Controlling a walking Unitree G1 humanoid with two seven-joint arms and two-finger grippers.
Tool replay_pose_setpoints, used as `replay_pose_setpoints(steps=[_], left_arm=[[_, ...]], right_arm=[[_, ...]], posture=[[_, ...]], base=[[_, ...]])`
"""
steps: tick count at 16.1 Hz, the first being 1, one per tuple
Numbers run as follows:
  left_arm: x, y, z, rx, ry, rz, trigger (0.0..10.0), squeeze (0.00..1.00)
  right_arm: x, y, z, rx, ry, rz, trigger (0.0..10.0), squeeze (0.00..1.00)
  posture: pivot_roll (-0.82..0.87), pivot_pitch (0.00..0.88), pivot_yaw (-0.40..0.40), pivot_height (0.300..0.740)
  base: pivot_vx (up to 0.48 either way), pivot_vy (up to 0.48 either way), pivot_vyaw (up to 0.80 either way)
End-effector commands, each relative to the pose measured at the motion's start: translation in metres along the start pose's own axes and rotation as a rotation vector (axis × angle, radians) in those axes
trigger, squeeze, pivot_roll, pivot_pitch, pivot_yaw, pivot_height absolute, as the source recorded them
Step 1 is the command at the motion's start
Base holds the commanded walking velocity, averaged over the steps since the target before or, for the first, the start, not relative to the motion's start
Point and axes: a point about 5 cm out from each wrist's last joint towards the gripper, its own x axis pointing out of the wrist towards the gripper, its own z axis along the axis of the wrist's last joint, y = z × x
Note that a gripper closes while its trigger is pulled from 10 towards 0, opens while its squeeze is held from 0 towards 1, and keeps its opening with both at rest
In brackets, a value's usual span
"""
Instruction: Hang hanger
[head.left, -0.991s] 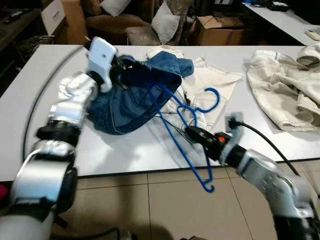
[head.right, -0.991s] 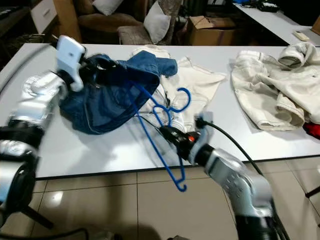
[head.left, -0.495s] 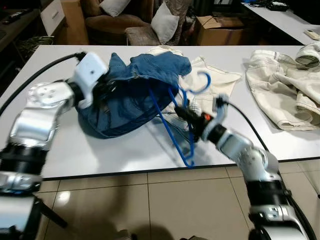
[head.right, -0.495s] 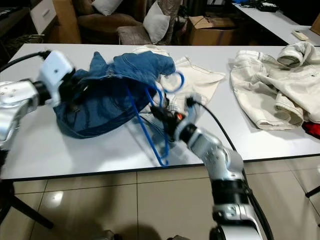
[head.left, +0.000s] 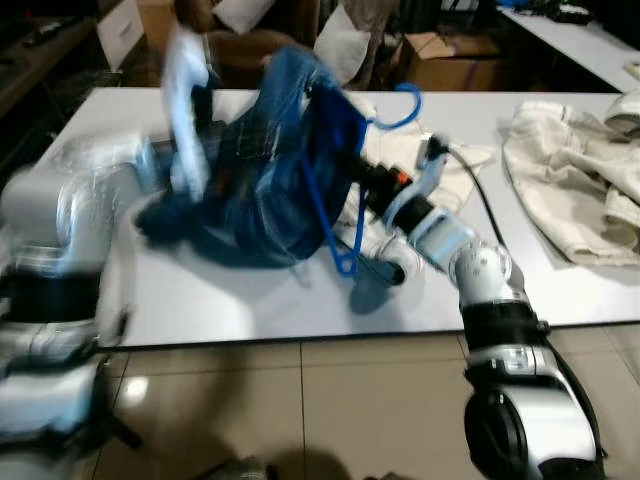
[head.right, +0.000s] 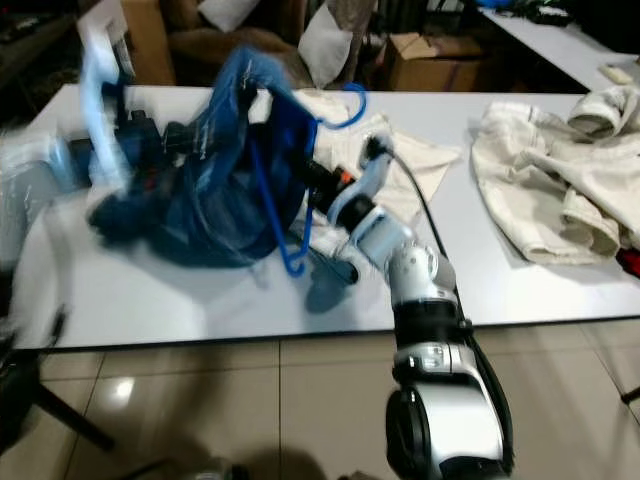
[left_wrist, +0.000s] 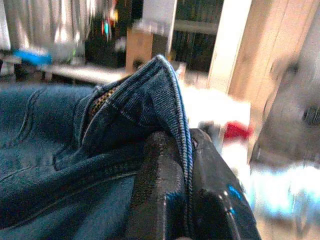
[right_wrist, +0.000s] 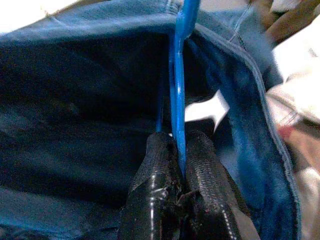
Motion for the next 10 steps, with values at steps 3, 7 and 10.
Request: replay_pose_setpoints(steps=[3,7,10], left_arm=[[0.028,-0.001,0.007,-0.088,-0.074,0.046,0.0,0.00],[0.047,-0.018,-0.019,-0.123,0.073,0.002,0.0,0.00],[0.017,0.013,-0.055,0.242,0.404,0.208,0.0,0.00]], right_arm=[[0.009,-0.006,0.000,0.076,-0.092,-0.095,10.0,0.00],[0.010,-0.017,-0.008,0.256,-0.203,-0.187,10.0,0.00],[0.013,-0.009,-0.001,0.300,-0.220,-0.109,10.0,0.00]], posture=[[0.01,0.000,0.033,0.740],[0.00,0.000,0.074,0.740],[0.00,0.000,0.069,0.740]], base=[[0.000,0.000,0.00],[0.000,0.000,0.00],[0.000,0.000,0.00]])
